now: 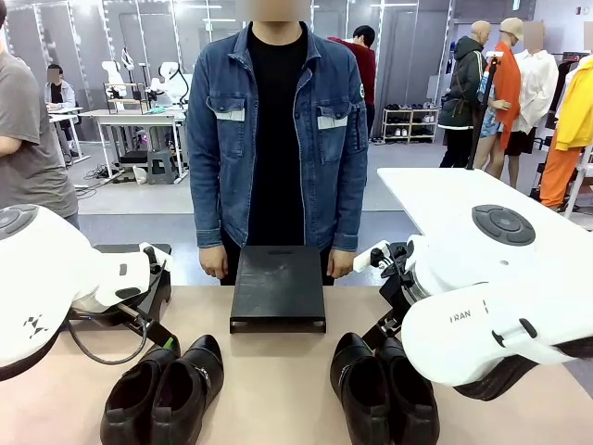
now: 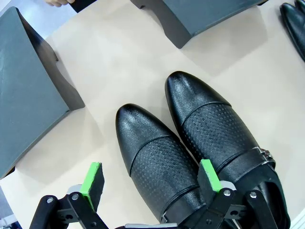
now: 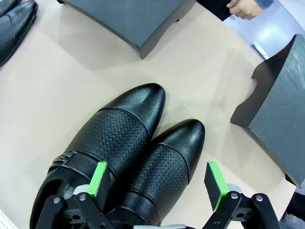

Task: Place the shoes on the stand as instructed by the person.
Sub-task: Pick up one pair of Shoes and place it on the Shoes Stand indicated by the person.

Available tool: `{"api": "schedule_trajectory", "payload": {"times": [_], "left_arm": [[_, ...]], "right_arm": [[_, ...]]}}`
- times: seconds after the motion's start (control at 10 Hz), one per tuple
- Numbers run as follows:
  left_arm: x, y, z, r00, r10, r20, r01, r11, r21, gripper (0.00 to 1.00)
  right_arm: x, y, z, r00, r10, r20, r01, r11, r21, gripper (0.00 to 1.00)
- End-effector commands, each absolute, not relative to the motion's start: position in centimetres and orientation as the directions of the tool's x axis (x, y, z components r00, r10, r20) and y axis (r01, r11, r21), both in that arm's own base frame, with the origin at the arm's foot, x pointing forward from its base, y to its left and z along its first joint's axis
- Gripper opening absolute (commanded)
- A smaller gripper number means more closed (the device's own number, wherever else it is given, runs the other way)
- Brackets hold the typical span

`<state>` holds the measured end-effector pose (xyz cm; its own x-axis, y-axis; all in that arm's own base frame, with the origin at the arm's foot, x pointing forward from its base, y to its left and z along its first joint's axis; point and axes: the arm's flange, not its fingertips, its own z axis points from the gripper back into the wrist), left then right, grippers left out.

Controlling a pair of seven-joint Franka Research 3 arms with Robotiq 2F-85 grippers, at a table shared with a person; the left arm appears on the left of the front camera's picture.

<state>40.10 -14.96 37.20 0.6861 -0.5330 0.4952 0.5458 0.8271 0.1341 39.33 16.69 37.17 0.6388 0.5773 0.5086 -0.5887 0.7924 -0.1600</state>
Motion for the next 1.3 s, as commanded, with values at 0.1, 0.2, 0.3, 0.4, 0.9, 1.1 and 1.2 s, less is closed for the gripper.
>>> {"api": "schedule_trajectory", "payload": {"times": [0.1,0.2,0.3,0.4,0.9,1.1,1.2], "left_arm": [[41.2,-14.0,41.1,0.72,-0.523,0.456,0.542,0.834,0.1,1.0],[41.2,-13.4,42.8,0.724,-0.513,0.461,0.564,0.825,0.032,1.0],[40.9,-12.5,44.5,0.729,-0.512,0.454,0.59,0.807,-0.036,1.0],[40.3,-11.2,46.3,0.732,-0.499,0.465,0.608,0.786,-0.113,1.0],[36.4,-0.4,51.9,0.788,-0.318,0.527,0.605,0.559,-0.567,1.0],[33.9,5.2,51.6,0.79,-0.243,0.563,0.612,0.356,-0.706,1.0],[32.5,7.9,51.0,0.8,-0.171,0.575,0.598,0.315,-0.737,1.0]], "right_arm": [[39.9,15.1,40.6,0.662,0.544,0.516,-0.589,0.803,-0.09,1.0],[40.4,14.4,42.6,0.667,0.529,0.525,-0.606,0.795,-0.032,1.0],[40.8,13.4,44.6,0.684,0.502,0.529,-0.614,0.788,0.045,1.0],[41.2,12.0,46.7,0.689,0.492,0.532,-0.628,0.772,0.099,1.0],[40.9,0.2,51.5,0.798,0.379,0.468,-0.602,0.511,0.613,1.0],[39.4,-6.2,50.5,0.824,0.258,0.504,-0.566,0.403,0.719,1.0],[38.1,-9.1,49.9,0.827,0.191,0.529,-0.56,0.368,0.742,1.0]]}}
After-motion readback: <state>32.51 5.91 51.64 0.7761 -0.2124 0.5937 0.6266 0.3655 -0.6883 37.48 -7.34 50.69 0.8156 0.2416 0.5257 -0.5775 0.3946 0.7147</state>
